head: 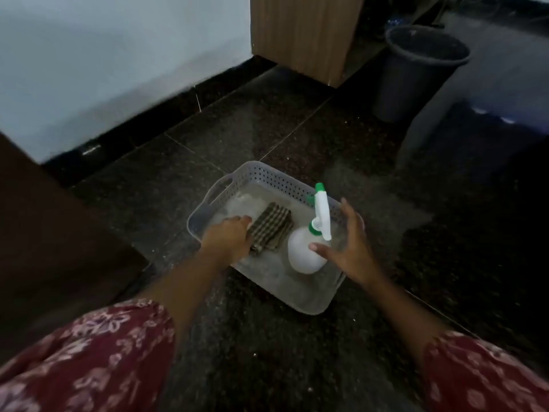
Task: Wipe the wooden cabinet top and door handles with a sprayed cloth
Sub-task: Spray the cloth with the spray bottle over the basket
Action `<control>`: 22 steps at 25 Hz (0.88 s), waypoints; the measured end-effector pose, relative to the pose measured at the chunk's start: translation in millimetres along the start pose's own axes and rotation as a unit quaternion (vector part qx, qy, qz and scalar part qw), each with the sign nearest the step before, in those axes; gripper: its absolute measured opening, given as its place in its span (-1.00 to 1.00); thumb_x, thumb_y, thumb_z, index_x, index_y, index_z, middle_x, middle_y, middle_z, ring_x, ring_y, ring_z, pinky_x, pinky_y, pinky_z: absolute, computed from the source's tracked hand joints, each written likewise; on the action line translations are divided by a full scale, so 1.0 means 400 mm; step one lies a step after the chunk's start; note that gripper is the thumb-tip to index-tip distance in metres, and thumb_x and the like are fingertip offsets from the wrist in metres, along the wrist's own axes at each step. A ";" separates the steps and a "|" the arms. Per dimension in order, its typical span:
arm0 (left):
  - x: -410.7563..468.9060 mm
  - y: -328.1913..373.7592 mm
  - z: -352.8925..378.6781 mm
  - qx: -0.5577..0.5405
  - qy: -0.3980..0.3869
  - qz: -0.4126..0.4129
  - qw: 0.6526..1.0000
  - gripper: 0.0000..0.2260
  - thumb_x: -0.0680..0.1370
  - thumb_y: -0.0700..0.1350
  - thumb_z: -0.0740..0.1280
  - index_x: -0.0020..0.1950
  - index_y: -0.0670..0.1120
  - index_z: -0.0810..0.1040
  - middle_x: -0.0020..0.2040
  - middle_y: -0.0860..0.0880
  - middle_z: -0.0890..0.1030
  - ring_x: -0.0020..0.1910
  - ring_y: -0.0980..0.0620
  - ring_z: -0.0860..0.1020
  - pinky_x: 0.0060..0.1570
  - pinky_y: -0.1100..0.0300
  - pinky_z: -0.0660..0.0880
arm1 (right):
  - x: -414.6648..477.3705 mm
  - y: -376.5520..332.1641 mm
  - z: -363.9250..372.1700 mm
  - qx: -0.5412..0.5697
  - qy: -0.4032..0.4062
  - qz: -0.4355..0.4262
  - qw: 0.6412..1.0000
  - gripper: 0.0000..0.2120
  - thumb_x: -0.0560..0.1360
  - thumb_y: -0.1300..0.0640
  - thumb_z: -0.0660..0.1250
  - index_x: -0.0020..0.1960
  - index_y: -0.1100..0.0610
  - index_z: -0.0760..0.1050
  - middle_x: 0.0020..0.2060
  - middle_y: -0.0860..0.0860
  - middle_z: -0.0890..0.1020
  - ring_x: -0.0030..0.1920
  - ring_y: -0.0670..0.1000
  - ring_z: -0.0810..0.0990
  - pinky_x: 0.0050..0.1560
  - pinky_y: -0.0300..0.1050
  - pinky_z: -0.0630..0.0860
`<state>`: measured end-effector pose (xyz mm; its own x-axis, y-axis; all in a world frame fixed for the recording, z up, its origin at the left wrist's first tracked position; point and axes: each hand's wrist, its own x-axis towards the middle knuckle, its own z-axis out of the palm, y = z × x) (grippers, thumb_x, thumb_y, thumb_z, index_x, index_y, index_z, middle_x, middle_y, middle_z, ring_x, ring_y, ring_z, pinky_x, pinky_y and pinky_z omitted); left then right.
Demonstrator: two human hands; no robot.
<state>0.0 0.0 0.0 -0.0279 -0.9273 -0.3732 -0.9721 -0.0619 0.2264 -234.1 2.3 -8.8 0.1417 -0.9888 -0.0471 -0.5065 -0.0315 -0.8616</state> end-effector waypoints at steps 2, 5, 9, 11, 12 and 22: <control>0.062 -0.001 0.025 -0.001 0.002 -0.007 1.000 -0.59 0.60 -0.05 0.10 0.45 -0.08 0.24 0.41 -0.14 0.38 0.34 -0.17 0.39 0.28 -0.08 0.41 | 0.037 0.021 0.029 0.011 -0.045 -0.015 0.999 -0.03 0.28 0.02 0.53 0.51 0.04 0.01 0.48 -0.04 0.20 0.45 -0.07 0.18 0.44 0.11 0.26; 0.140 0.014 0.061 -0.048 -0.016 -0.016 0.999 -0.54 0.59 -0.06 0.13 0.48 -0.09 0.18 0.43 -0.18 0.34 0.37 -0.19 0.35 0.35 -0.05 0.34 | 0.075 0.023 0.069 0.062 -0.037 -0.005 0.997 -0.27 0.35 0.15 0.50 0.39 0.03 0.18 0.10 -0.21 0.43 0.10 -0.30 0.35 0.16 -0.41 0.33; 0.205 0.027 0.110 -0.172 -0.043 -0.073 0.981 -0.52 0.57 -0.08 0.20 0.46 -0.13 0.19 0.38 -0.25 0.37 0.34 -0.25 0.38 0.33 -0.08 0.36 | 0.100 0.017 0.100 0.105 0.032 -0.021 0.994 -0.73 0.41 0.28 0.43 0.05 0.18 0.42 -0.22 -0.03 0.54 -0.27 -0.28 0.50 -0.12 -0.38 0.48; 0.217 0.040 0.130 -0.192 -0.031 -0.103 0.976 -0.54 0.57 -0.09 0.20 0.44 -0.16 0.22 0.36 -0.28 0.39 0.32 -0.27 0.39 0.32 -0.08 0.37 | 0.110 0.022 0.104 0.106 0.023 -0.015 0.994 -0.83 0.40 0.26 0.38 -0.09 0.12 0.43 -0.31 0.04 0.50 -0.31 -0.21 0.50 -0.20 -0.35 0.46; 0.217 0.048 0.136 -0.192 -0.023 -0.118 0.974 -0.54 0.57 -0.09 0.21 0.44 -0.17 0.22 0.36 -0.29 0.38 0.33 -0.27 0.37 0.33 -0.08 0.35 | 0.114 0.022 0.106 0.109 0.023 -0.004 0.994 -0.85 0.37 0.22 0.34 -0.13 0.05 0.41 -0.33 0.04 0.48 -0.30 -0.18 0.49 -0.23 -0.35 0.43; 0.202 0.040 0.092 -0.568 -0.033 -0.149 0.809 -0.77 0.56 -0.22 0.20 0.20 -0.20 0.46 0.24 -0.25 0.54 -0.02 -0.10 0.56 -0.08 0.13 0.51 | 0.198 -0.128 0.087 0.132 0.010 -0.049 0.990 -0.71 0.51 0.30 0.26 0.22 0.18 0.47 -0.19 0.31 0.60 -0.50 0.09 0.52 -0.44 -0.09 0.55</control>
<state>-26.4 -62.5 -59.6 0.1192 -0.7894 -0.6022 -0.0970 -0.6129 0.7842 -167.2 -69.2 14.0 0.1614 -0.9856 0.0513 -0.2511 -0.0912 -0.9637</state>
